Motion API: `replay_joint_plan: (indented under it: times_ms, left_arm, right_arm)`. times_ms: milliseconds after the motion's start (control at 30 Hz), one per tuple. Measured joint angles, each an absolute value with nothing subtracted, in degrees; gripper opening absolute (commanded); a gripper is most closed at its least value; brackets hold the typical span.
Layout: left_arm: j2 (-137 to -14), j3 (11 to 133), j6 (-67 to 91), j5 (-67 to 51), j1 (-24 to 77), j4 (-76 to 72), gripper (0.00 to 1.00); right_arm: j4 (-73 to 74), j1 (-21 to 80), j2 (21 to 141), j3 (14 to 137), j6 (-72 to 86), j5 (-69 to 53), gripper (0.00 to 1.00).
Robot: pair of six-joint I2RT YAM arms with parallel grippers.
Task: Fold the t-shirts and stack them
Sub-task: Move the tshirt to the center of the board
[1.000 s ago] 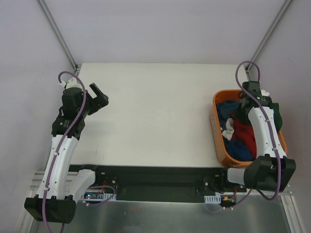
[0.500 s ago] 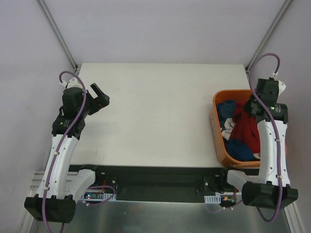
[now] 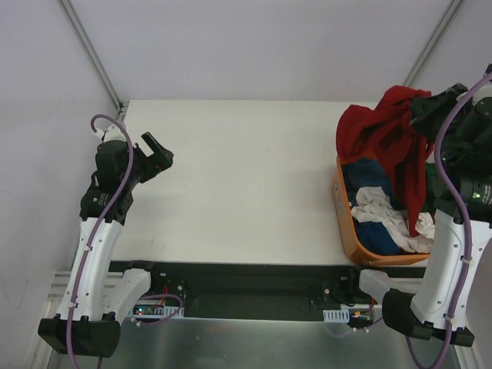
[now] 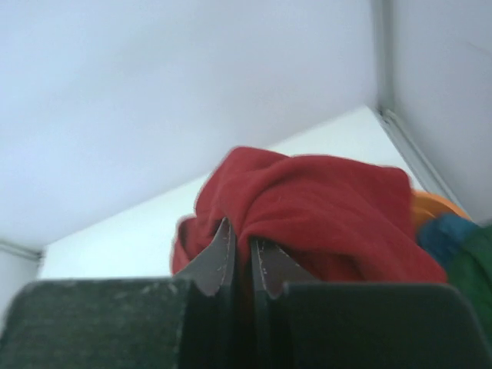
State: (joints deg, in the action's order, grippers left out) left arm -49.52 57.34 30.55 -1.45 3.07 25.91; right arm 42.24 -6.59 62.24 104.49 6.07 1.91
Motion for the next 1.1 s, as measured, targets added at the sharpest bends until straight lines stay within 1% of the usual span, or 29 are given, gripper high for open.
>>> replay_joint_plan:
  times_ms: [200,367,467,533,667,700,733,800,833,867,933,1000,1033,1067,1100]
  left_arm:
    - [-48.60,57.34,30.85,-1.50,3.07,25.91,0.99]
    - [-48.62,57.34,30.98,-1.65,3.07,25.91,0.99]
    - [-48.62,57.34,31.00,-1.74,3.07,25.91,0.99]
    - [-48.58,57.34,30.98,-1.67,3.07,25.91,0.99]
    - [-47.92,57.34,31.16,-1.21,3.07,25.96,0.99]
    - [-47.48,57.34,31.18,-1.17,3.07,25.96,0.99]
    - [-47.09,57.34,31.20,-1.13,3.07,25.96,1.00]
    - [-45.78,57.34,31.38,-0.89,3.07,26.15,0.99]
    - [-45.23,57.34,31.53,-0.71,3.07,26.26,0.99]
    - [-44.60,57.34,31.73,-0.25,3.07,26.46,0.99]
    - [-43.48,57.34,32.23,0.67,3.07,26.65,1.00]
    - [-43.09,57.34,32.49,1.10,3.07,26.74,0.99]
    - [-43.09,57.34,32.62,1.15,3.07,26.81,0.99]
    - [-43.31,57.34,32.71,1.13,3.07,26.85,0.99]
    - [-43.90,57.36,32.84,1.10,3.07,26.87,0.99]
  right_arm:
    - [31.05,-6.57,66.43,111.83,11.40,-12.16,0.01]
    - [20.21,-4.78,73.17,119.98,19.86,-23.88,0.01]
    - [16.51,1.85,77.43,123.90,21.54,-27.03,0.01]
    - [16.49,9.56,80.38,125.75,20.36,-28.77,0.01]
    - [18.94,22.15,85.60,126.52,14.72,-30.81,0.01]
    - [20.23,25.06,86.72,126.08,12.27,-30.70,0.02]
    - [21.82,27.20,87.46,124.90,9.69,-30.44,0.10]
    - [25.71,30.55,88.09,120.84,4.01,-30.44,0.17]
    - [28.05,31.57,88.05,117.97,0.86,-30.55,0.26]
    - [30.87,32.16,88.05,115.09,-2.17,-30.52,0.33]
    - [34.96,32.42,87.77,108.47,-7.05,-28.14,0.53]
    - [39.53,32.16,86.85,99.26,-11.35,-22.48,0.61]
    - [41.45,31.97,86.74,96.31,-11.94,-20.27,0.90]
    - [43.22,31.59,86.24,92.05,-12.93,-17.37,0.97]
    - [44.91,31.29,85.71,89.27,-13.02,-15.46,0.96]
